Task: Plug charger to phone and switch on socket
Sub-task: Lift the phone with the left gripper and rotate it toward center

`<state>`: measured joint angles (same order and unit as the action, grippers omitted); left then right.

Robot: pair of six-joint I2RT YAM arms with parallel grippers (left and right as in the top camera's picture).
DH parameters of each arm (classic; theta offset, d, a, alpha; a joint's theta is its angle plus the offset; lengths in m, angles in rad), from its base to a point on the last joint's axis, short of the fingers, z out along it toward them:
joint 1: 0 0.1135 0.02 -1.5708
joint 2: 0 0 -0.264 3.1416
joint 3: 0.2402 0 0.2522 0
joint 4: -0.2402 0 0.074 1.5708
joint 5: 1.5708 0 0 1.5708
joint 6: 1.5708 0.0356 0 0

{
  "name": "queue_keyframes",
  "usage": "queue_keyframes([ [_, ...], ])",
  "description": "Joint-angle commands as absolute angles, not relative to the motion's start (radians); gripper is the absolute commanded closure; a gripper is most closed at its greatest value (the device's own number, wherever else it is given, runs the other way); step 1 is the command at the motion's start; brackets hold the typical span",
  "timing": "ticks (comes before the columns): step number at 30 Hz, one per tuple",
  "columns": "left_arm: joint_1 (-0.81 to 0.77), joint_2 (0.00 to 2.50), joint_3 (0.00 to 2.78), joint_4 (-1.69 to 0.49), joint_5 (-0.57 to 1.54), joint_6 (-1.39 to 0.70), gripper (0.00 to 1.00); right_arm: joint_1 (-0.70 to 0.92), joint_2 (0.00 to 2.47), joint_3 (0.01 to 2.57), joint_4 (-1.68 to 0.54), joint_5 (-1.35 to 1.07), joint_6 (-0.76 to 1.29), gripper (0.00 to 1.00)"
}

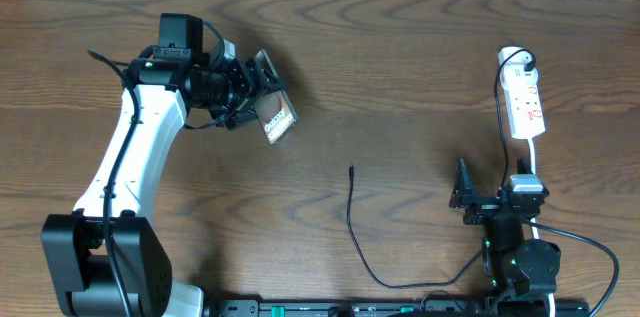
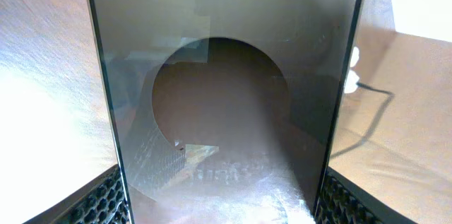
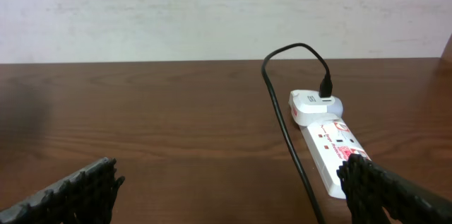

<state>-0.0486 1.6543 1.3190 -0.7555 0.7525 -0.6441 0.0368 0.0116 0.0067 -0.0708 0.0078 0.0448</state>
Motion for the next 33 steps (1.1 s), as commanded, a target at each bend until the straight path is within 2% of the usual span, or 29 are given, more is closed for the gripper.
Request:
queue_keyframes([
  [1,-0.039,1.619,1.34,-0.755,0.895,-0.82,0.92,0.027,0.006,0.006,-0.075,0.009,0.052,0.01],
  [18,-0.033,1.619,1.34,-0.754,1.201,-1.248,0.93,0.027,0.006,0.006,-0.075,0.009,0.052,0.01],
  [33,-0.033,1.619,1.34,-0.754,1.29,-1.277,0.93,0.027,0.006,0.006,-0.075,0.009,0.052,0.01],
])
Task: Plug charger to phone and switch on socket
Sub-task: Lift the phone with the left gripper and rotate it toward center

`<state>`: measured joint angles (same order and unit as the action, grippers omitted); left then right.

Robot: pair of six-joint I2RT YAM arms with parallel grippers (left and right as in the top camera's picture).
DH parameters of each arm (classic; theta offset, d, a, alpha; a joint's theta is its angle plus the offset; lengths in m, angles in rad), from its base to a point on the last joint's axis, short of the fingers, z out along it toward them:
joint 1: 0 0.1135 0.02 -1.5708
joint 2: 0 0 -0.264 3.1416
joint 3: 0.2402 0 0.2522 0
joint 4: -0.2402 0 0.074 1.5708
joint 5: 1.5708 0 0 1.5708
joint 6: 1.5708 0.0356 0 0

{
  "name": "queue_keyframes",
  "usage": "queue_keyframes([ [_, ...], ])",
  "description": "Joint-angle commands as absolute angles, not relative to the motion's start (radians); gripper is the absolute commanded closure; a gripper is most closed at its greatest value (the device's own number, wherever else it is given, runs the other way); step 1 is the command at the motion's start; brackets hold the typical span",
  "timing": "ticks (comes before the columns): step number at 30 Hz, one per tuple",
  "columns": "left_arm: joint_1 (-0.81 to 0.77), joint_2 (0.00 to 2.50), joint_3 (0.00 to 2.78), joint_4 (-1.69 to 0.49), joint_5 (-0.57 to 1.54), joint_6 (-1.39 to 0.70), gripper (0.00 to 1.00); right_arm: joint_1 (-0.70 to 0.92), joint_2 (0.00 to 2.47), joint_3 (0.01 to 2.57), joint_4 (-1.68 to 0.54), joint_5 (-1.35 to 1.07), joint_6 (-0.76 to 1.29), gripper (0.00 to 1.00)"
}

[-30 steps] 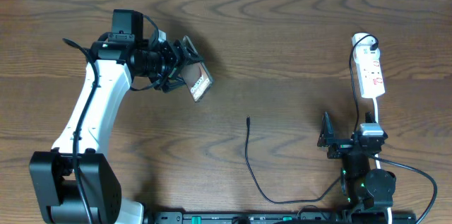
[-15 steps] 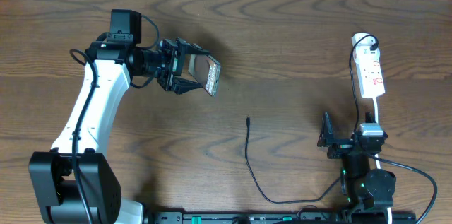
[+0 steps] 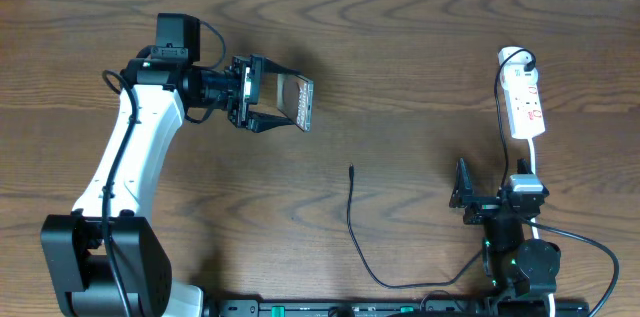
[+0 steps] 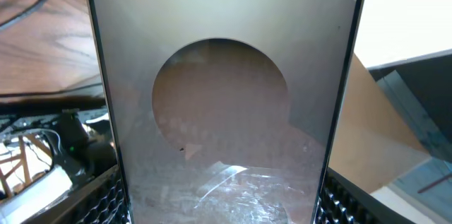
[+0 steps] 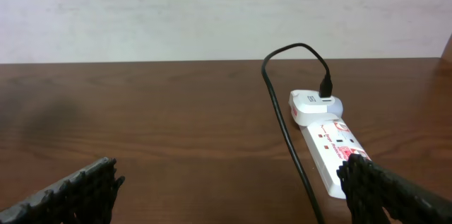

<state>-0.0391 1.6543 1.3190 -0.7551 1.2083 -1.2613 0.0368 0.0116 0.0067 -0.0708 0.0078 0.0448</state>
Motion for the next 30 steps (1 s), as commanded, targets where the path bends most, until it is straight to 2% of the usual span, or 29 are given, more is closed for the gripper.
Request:
queue_keyframes([
  [1,-0.033,1.619,1.34,-0.754,1.295,-1.276,0.93,0.027,0.006,0.006,-0.075,0.009,0.052,0.01],
  [19,-0.033,1.62,1.34,-0.754,1.273,-1.25,0.92,0.027,0.006,0.006,-0.075,0.009,0.051,0.01],
  [23,-0.033,1.62,1.34,-0.754,1.196,-1.25,0.92,0.027,0.006,0.006,-0.075,0.009,0.051,0.01],
  [30,-0.034,1.62,1.34,-0.756,0.945,-1.229,0.92,0.027,0.006,0.006,-0.075,0.009,0.052,0.01],
])
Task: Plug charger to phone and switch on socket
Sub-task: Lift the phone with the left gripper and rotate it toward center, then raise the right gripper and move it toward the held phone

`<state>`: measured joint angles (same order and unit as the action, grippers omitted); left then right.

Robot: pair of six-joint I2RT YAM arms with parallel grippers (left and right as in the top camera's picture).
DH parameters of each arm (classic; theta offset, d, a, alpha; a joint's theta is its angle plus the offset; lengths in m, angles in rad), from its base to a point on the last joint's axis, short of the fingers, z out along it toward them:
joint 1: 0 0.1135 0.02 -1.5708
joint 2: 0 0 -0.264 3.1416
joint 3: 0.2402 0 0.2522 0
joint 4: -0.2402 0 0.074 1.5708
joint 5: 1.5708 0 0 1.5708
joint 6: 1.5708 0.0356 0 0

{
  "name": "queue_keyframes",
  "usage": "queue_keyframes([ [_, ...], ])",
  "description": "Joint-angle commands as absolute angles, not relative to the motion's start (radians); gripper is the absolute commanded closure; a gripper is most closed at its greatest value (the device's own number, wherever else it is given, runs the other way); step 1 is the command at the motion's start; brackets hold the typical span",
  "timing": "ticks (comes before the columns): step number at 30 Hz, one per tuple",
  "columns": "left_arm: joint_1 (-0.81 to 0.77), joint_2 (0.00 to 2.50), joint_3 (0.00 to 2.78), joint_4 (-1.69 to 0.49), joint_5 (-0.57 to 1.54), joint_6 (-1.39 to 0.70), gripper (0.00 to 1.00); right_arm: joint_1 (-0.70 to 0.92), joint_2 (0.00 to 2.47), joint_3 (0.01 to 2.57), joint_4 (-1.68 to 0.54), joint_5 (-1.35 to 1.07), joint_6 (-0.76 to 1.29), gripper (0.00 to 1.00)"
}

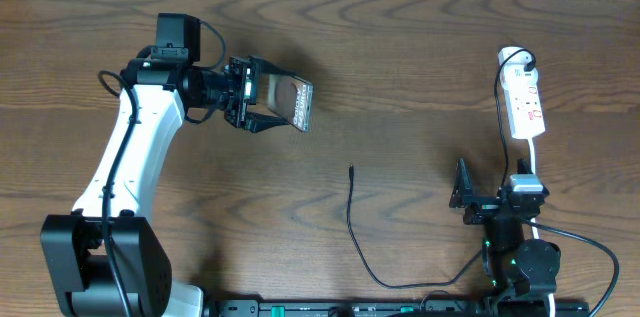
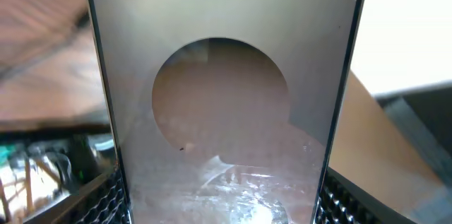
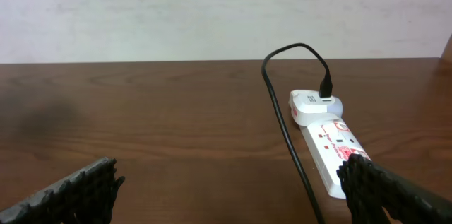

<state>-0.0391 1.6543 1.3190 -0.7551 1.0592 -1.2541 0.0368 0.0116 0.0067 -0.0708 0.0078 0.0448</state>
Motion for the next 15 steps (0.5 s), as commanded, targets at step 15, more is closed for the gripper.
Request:
queue_keyframes([
  [15,-0.034,1.62,1.34,-0.886,0.713,-1.224,0.92,0.027,0.006,0.006,-0.075,0.009,0.051,0.01],
])
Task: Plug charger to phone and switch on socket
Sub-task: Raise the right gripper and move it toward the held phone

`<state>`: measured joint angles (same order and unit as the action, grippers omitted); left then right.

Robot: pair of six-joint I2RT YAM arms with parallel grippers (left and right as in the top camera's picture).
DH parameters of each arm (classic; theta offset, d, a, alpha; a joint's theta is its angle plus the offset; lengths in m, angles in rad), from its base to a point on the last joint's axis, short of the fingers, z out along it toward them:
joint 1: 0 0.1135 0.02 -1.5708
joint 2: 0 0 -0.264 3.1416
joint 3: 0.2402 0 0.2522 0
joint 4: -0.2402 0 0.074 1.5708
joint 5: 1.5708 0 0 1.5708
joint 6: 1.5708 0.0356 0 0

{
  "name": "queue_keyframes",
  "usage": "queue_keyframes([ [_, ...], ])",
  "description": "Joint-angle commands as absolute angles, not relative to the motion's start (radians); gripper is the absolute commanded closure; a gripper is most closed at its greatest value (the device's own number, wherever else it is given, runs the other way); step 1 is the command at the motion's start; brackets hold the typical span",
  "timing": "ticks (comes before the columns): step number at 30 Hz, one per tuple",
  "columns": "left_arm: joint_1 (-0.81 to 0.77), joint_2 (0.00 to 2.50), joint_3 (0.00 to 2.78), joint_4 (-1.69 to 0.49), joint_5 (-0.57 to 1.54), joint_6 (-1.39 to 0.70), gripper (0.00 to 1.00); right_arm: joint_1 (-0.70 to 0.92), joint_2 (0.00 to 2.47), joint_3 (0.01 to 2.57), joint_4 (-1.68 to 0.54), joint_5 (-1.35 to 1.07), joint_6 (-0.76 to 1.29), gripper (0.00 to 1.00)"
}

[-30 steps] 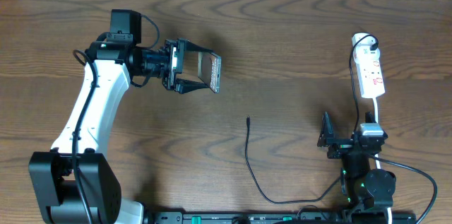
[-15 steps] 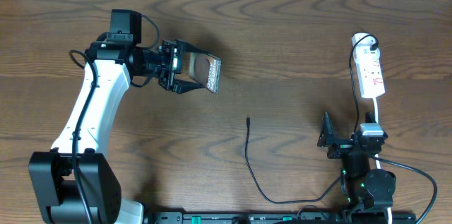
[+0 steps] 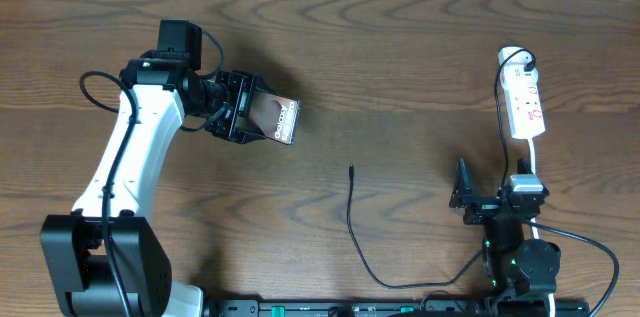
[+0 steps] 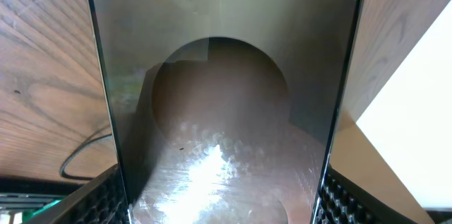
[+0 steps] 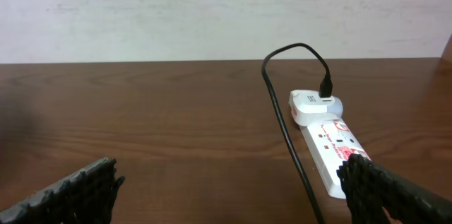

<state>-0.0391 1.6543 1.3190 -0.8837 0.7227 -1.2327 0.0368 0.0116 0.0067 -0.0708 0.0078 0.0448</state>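
My left gripper [image 3: 245,122] is shut on the phone [image 3: 274,120], held above the table's left half; its glossy dark screen [image 4: 220,104] fills the left wrist view between both fingers [image 4: 106,199]. The black charger cable's free plug end [image 3: 351,170] lies on the table's middle, and the cable [image 3: 380,275] runs toward the front edge. A white power strip [image 3: 525,103] with a white adapter [image 5: 314,105] plugged in lies at the right. My right gripper [image 5: 226,189] stands open near the front right, nothing between its fingers.
The wooden table [image 3: 400,67] spans the view. A black cable [image 5: 282,125] runs from the adapter past the strip [image 5: 332,150] toward my right arm's base [image 3: 510,247]. A rail runs along the front edge [image 3: 350,307].
My left gripper has turned the phone and shifted it slightly left and down; the phone now faces up more flatly. The right arm, cable and strip have not moved.
At first my left gripper held the phone tilted near the left middle. It then held it further right, turned on edge, and kept it there. Now the phone sits lower and flatter. The right gripper stayed open and still throughout.
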Motion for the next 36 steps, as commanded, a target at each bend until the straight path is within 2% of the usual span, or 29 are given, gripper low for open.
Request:
queue_keyframes([
  [1,-0.034,1.62,1.34,-0.886,0.713,-1.224,0.93,0.027,0.006,0.006,-0.075,0.009,0.052,0.01],
  [22,-0.034,1.62,1.34,-0.919,0.714,-1.224,0.92,0.027,0.006,0.006,-0.067,0.004,0.054,0.01],
  [26,-0.034,1.62,1.34,-0.92,0.714,-1.224,0.92,0.027,0.006,0.006,-0.068,-0.053,0.056,0.01],
  [32,-0.034,1.62,1.34,-0.919,0.714,-1.224,0.92,0.027,0.006,0.006,-0.025,-0.292,0.088,0.01],
  [36,-0.034,1.62,1.34,-0.919,0.725,-1.224,0.92,0.027,0.02,0.069,-0.047,-0.31,0.101,0.01],
])
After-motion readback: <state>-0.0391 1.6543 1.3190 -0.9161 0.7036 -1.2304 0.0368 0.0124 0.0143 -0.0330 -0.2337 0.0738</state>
